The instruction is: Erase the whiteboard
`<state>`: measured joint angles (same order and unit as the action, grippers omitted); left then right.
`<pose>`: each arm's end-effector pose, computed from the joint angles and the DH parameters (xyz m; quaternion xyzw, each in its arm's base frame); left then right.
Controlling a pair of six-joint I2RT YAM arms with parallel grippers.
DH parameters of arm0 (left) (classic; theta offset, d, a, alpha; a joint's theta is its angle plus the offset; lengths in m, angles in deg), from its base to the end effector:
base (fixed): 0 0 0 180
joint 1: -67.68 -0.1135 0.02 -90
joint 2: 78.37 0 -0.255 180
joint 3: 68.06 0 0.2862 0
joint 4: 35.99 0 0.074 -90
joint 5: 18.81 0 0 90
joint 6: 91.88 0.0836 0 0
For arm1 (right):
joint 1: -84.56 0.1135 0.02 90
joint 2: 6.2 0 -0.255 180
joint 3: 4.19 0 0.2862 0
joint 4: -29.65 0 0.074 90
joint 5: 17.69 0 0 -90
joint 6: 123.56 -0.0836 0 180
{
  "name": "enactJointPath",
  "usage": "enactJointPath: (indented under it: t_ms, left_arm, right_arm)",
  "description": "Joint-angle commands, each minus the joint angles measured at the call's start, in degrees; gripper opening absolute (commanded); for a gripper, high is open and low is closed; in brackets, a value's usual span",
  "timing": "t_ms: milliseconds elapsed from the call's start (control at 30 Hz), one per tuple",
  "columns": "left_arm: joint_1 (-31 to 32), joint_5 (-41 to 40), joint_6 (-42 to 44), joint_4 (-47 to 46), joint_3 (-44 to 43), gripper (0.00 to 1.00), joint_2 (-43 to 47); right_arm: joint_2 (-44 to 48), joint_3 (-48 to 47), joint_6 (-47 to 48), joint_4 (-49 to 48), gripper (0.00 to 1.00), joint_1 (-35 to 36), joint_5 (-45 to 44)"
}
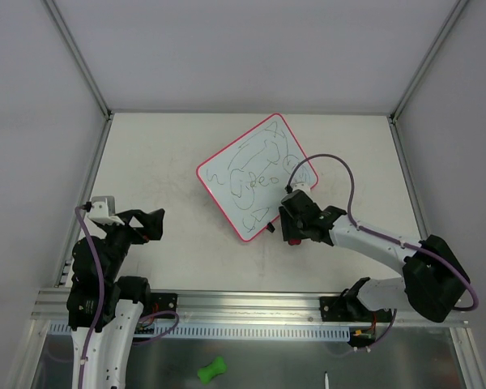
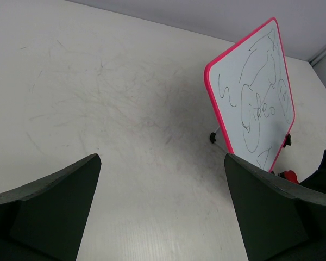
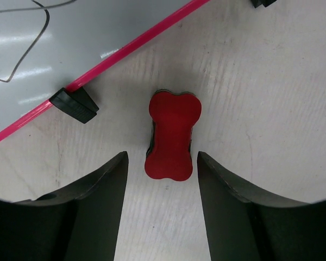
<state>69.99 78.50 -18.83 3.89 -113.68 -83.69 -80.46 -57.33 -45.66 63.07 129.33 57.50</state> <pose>0.1407 -0.0163 0.3234 -0.0447 0.7031 -0.1628 0.6908 0.2334 0.2015 0.1297 -0.2280 0.9175 0.0358 0.3240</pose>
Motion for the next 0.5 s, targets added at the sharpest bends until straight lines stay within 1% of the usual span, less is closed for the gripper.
enactJointPath:
  t_ms: [0, 167, 267, 467]
  left_arm:
    - [0.4, 1.9, 1.4, -1.0, 0.0, 0.99, -1.2]
    - [0.4, 2.7, 1.5, -1.0, -0.1, 0.99, -1.7]
    - [0.4, 2.9, 1.6, -1.0, -0.1, 0.99, -2.0]
    - [0.4, 2.8, 1.6, -1.0, 0.0, 0.99, -2.0]
  right_arm:
    - [-1.7, -3.1, 1.3, -1.4, 0.56, 0.1, -3.5]
    - [-3.7, -3.6, 1.3, -1.5, 0.53, -0.7, -3.6]
    - [-4.6, -3.6, 1.4, -1.5, 0.49, -1.5, -2.8]
    - [-5.6, -3.1, 1.9, -2.0, 0.48, -3.7, -0.4]
